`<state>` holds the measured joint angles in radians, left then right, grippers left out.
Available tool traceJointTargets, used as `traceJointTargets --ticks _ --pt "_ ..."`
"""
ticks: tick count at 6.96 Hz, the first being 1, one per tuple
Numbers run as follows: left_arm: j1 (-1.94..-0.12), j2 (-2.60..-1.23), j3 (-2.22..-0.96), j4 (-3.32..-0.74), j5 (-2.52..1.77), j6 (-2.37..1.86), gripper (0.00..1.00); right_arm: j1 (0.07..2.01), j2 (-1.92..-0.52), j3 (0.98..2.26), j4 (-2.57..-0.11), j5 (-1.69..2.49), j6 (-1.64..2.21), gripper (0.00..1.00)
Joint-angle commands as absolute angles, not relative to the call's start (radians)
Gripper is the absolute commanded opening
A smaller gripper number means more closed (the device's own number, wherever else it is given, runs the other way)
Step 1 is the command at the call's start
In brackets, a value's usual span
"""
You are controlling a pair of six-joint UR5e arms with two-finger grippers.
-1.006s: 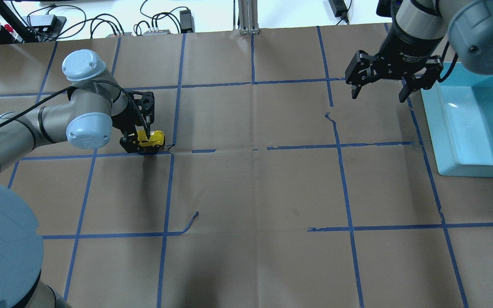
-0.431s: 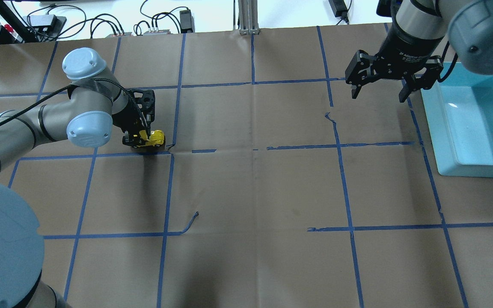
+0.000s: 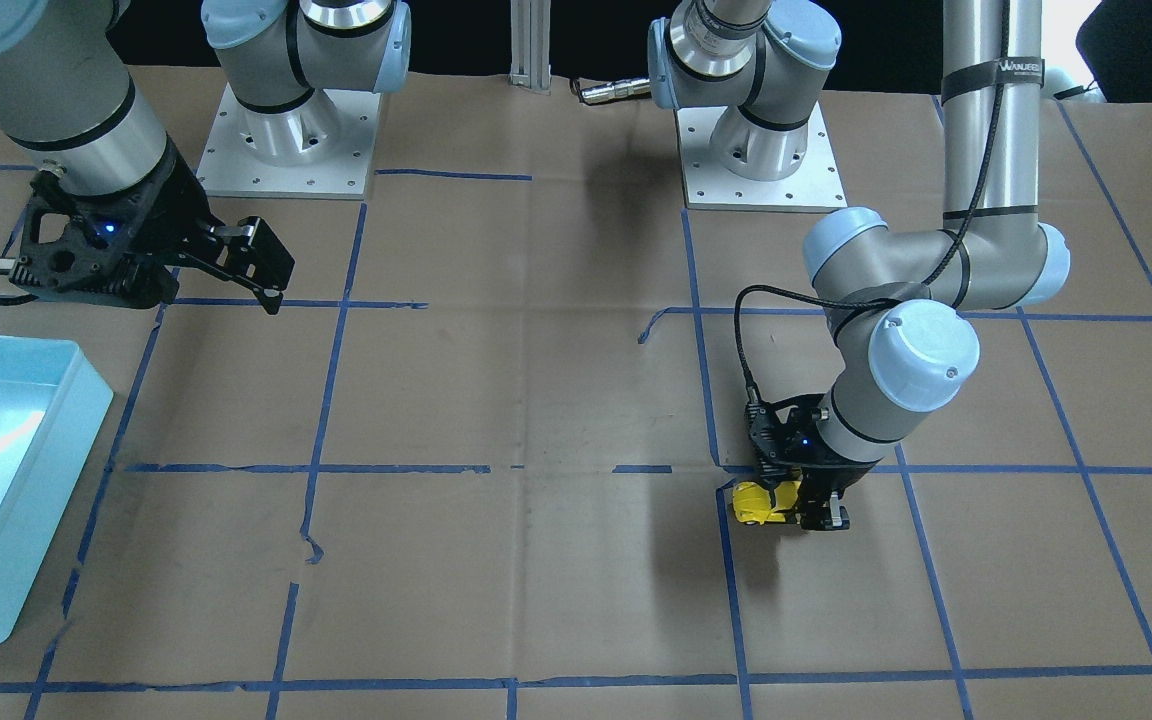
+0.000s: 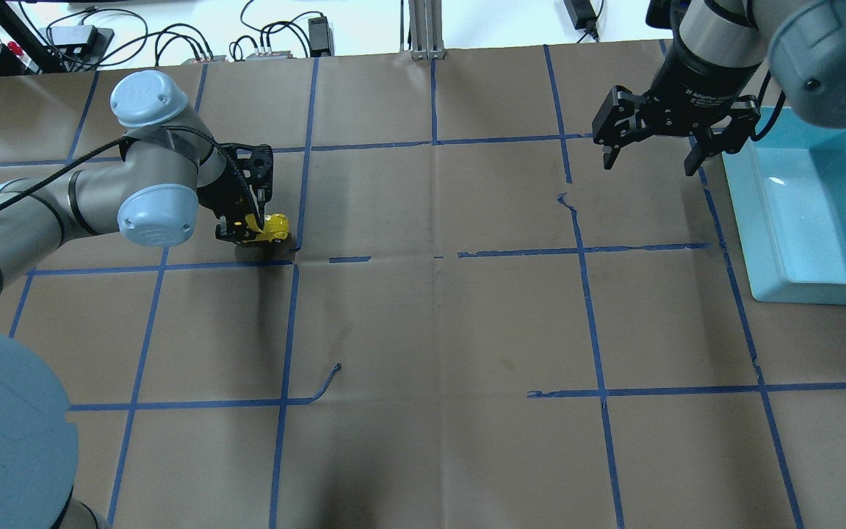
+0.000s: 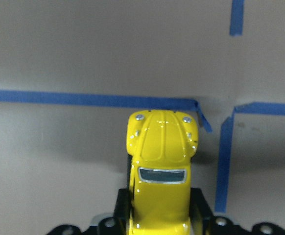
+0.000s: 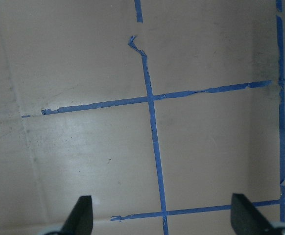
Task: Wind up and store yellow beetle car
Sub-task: 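Hold the car with the left gripper and rotate it on the table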
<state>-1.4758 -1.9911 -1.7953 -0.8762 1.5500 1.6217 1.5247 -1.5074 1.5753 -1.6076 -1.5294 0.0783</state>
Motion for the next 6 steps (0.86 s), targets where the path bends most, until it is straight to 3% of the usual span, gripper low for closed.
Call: traceJointTargets --ticks 1,6 --pt "-1.546 -1.994 -1.758 -0.879 1.532 1.606 0.02 1.523 -1.509 1.577 -1.606 -1.531 0.074 1.00" --pt "-1.534 -2.043 -1.755 -0.880 1.549 1.640 0.01 1.523 -1.509 1.578 -1.606 -1.532 0.078 1.00"
